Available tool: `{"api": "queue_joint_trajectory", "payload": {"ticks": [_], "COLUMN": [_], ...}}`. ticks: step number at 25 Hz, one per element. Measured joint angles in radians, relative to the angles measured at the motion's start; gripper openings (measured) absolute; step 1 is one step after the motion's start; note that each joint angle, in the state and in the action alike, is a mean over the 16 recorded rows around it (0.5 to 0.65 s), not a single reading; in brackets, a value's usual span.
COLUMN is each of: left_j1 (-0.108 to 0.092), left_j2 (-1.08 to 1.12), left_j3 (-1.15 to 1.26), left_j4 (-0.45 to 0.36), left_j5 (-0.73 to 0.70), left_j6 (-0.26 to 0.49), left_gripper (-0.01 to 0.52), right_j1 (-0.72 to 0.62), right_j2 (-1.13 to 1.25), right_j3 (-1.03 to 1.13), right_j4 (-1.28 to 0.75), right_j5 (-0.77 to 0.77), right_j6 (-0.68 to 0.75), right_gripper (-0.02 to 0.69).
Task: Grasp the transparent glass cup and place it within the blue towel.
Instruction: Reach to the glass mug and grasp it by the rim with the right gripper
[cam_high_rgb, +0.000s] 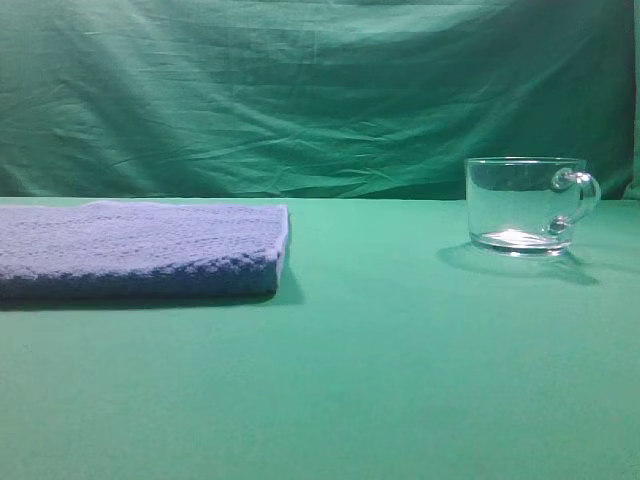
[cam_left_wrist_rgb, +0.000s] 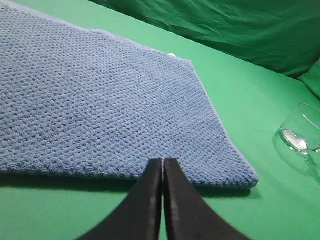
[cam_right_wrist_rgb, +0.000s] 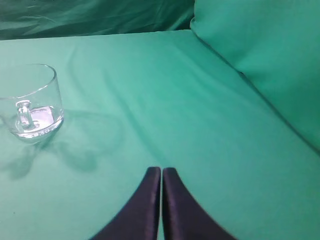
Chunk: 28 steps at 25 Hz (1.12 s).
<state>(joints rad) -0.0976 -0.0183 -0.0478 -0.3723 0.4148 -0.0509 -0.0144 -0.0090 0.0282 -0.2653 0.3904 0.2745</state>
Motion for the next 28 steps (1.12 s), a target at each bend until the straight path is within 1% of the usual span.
{"api": "queue_joint_trajectory", "payload": {"ticks": [23, 26, 28], "left_j1": [0.0, 0.0, 0.0], "left_j2": [0.0, 0.0, 0.0], "left_j3": [0.0, 0.0, 0.0], "left_j4": [0.0, 0.0, 0.0], "left_j5": [0.0, 0.0, 0.0], "left_j6": [0.0, 0.0, 0.0], "left_gripper": [0.0, 0.0, 0.0], "right_j1": [-0.001, -0.001, -0.001], "right_j2": [0.0, 0.0, 0.0], "right_j3": [0.0, 0.0, 0.0], "right_j4": [-0.001, -0.002, -0.004], "right_j5": [-0.001, -0.025, -0.068], "right_j6": [0.0, 0.0, 0.001], "right_gripper": [0.0, 0.0, 0.0]}}
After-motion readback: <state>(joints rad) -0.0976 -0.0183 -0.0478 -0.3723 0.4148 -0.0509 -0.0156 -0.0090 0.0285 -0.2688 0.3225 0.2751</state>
